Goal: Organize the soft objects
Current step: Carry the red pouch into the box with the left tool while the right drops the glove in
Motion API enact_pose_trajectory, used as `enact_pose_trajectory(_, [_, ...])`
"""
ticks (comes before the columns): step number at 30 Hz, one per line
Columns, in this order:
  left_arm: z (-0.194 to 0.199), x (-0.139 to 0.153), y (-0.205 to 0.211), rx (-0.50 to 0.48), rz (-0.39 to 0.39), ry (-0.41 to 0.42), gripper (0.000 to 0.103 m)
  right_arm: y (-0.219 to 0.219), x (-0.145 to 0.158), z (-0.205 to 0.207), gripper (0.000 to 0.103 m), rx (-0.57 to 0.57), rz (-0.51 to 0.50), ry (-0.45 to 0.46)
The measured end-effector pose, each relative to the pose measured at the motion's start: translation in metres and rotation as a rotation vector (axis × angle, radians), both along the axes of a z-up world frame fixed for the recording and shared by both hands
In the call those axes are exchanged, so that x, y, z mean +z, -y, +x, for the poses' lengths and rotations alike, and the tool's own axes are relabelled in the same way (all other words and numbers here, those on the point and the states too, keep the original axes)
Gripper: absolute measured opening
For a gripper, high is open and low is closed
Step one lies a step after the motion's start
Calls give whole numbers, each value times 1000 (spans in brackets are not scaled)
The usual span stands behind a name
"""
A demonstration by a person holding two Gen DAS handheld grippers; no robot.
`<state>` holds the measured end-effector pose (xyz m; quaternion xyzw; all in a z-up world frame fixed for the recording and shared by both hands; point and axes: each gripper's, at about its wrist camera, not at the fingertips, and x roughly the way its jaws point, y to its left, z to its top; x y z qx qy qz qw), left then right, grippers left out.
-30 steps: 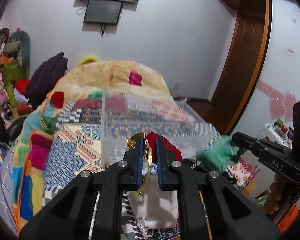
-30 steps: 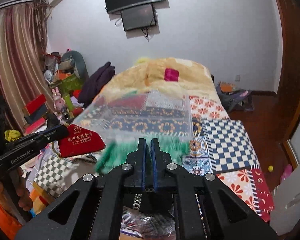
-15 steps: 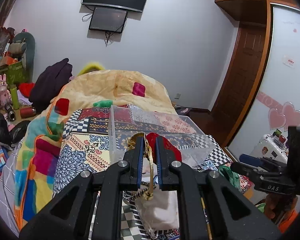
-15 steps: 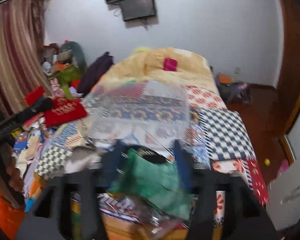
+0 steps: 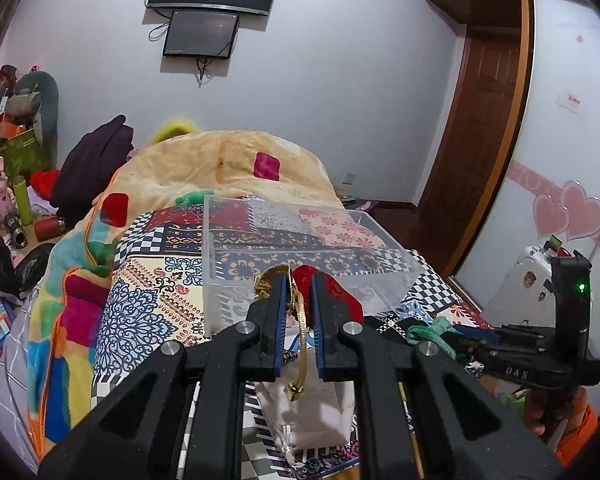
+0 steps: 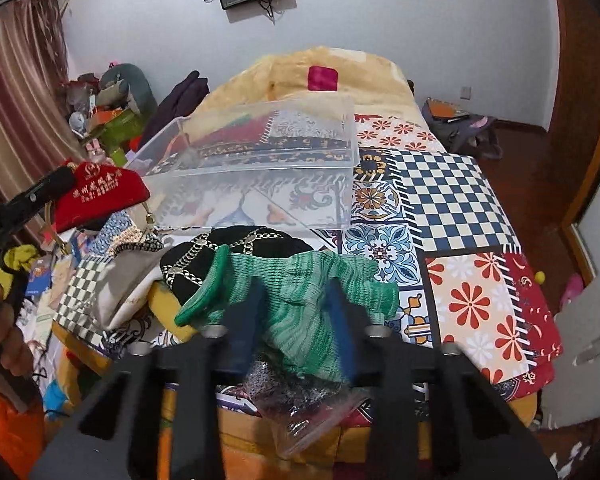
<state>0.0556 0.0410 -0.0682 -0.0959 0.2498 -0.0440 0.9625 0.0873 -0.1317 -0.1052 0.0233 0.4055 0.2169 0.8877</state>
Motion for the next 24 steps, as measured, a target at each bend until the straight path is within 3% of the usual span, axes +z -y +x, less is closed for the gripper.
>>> enact_pose_trajectory(2, [0,0,0,1,-1,1,11,2,2,-1,10,-5,6,9])
enact_pose_trajectory(5, [-1,1,0,6,-4,6,11,0,8,-5,6,-10,-4,38])
enact_pose_trajectory(16, [4,22,-10,32,-3,59,11,-12,63,-3,5,1,36,195])
enact_pose_trajectory(24, [39,36,-19,56,6,73,11,-43,91,30,5,18,33,261])
